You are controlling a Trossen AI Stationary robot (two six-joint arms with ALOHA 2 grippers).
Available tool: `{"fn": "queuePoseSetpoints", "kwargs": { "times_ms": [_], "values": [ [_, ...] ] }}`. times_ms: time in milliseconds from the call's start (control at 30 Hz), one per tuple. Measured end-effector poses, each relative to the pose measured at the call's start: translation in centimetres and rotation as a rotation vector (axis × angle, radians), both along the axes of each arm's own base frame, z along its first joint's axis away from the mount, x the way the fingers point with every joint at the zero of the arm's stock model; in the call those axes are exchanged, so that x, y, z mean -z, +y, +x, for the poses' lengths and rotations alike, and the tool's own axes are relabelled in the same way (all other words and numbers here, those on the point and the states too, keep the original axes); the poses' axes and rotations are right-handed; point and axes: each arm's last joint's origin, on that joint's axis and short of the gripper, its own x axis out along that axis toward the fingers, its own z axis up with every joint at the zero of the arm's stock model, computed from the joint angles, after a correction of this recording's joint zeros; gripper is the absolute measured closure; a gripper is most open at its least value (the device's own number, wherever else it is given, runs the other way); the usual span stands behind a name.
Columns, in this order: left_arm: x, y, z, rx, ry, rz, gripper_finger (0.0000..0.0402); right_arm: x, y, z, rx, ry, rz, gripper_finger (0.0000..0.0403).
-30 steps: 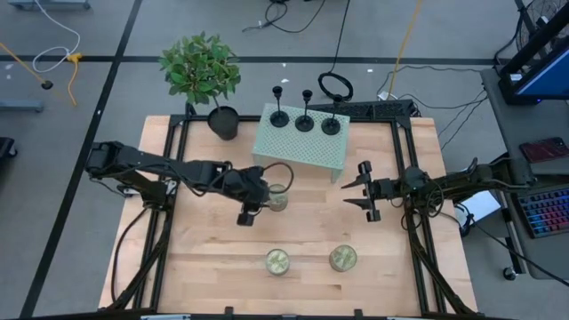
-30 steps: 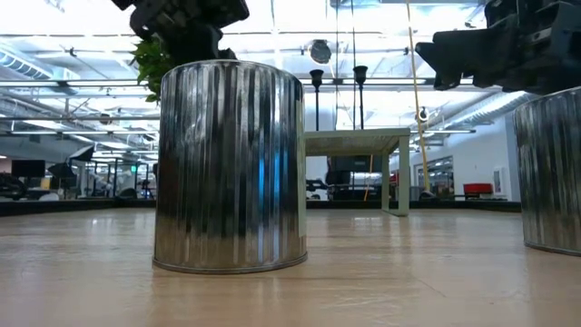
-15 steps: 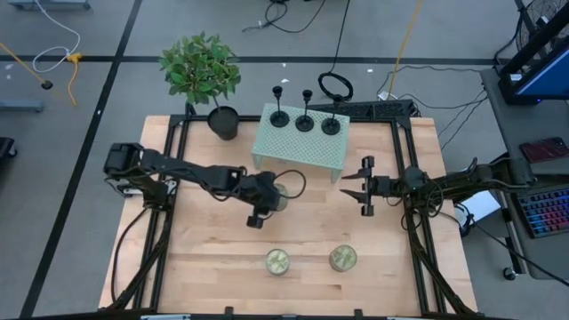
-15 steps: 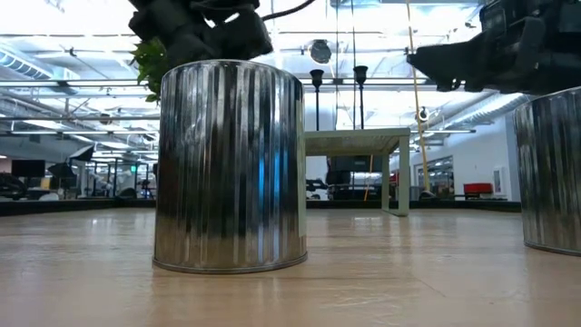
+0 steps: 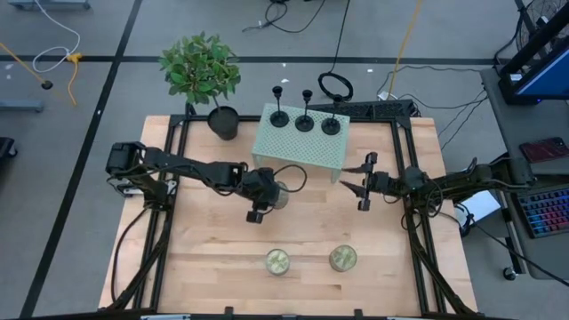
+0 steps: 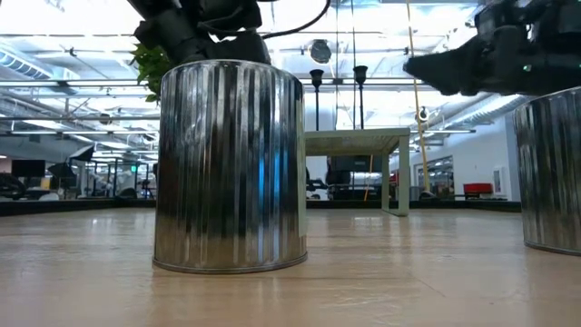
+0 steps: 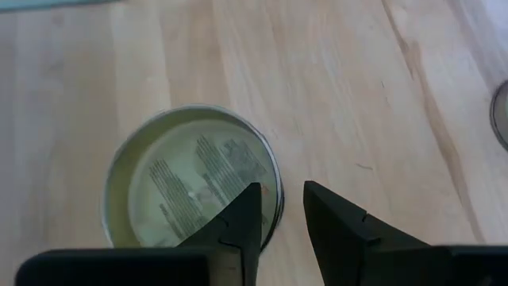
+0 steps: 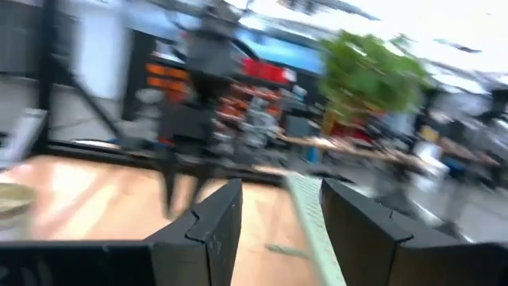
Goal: Pick & Place candle stick holders
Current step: Put the top scented candle on the shelf
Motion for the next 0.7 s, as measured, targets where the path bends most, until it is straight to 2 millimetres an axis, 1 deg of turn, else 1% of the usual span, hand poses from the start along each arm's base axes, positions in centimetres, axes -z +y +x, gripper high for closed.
{"fn": "queuePoseSetpoints", "kwargs": {
  "times_ms": [67,133,233,267,333,367,400,467,567,600,700],
  "values": [
    [0.2,0.0,0.1,0.009,0.005,0.007,0.0315,0.2,-0.2,0.0,0.076,0.015,0.039,0.0239],
    [0.4,0.0,0.1,0.01,0.022,0.011,0.0337,0.3,-0.4,0.0,0.119,0.021,0.071,0.0239],
    [0.4,0.0,0.0,-0.002,0.022,0.019,0.0382,0.8,-0.4,0.1,0.111,0.063,0.094,0.0239],
    [0.4,0.0,0.0,-0.004,0.022,0.019,0.039,0.9,-0.4,0.1,0.108,0.077,0.11,0.0239],
    [0.4,0.1,0.0,-0.03,0.02,0.04,0.0391,1.6,-0.4,0.2,0.109,0.154,0.144,0.0239],
    [0.4,0.2,0.0,-0.037,0.021,0.046,0.0388,2.1,-0.4,0.3,0.113,0.222,0.156,0.0239],
    [0.4,0.2,0.0,-0.045,0.022,0.054,0.0387,2.1,-0.4,0.7,0.117,0.276,0.168,0.0239],
    [0.4,0.2,0.0,-0.054,0.022,0.055,0.0392,1.4,-0.4,1.6,0.121,0.343,0.212,0.0239],
    [0.2,0.1,0.0,-0.074,0.027,0.038,0.0394,1.5,-0.4,2.0,0.141,0.485,0.285,0.0239],
    [0.0,0.0,-0.1,-0.083,0.034,0.029,0.0393,1.6,-0.4,2.0,0.145,0.506,0.294,0.0239],
    [-1.1,-0.2,0.0,-0.097,0.043,0.014,0.0396,1.0,-0.4,2.2,0.142,0.47,0.29,0.0239]
  ]
}}
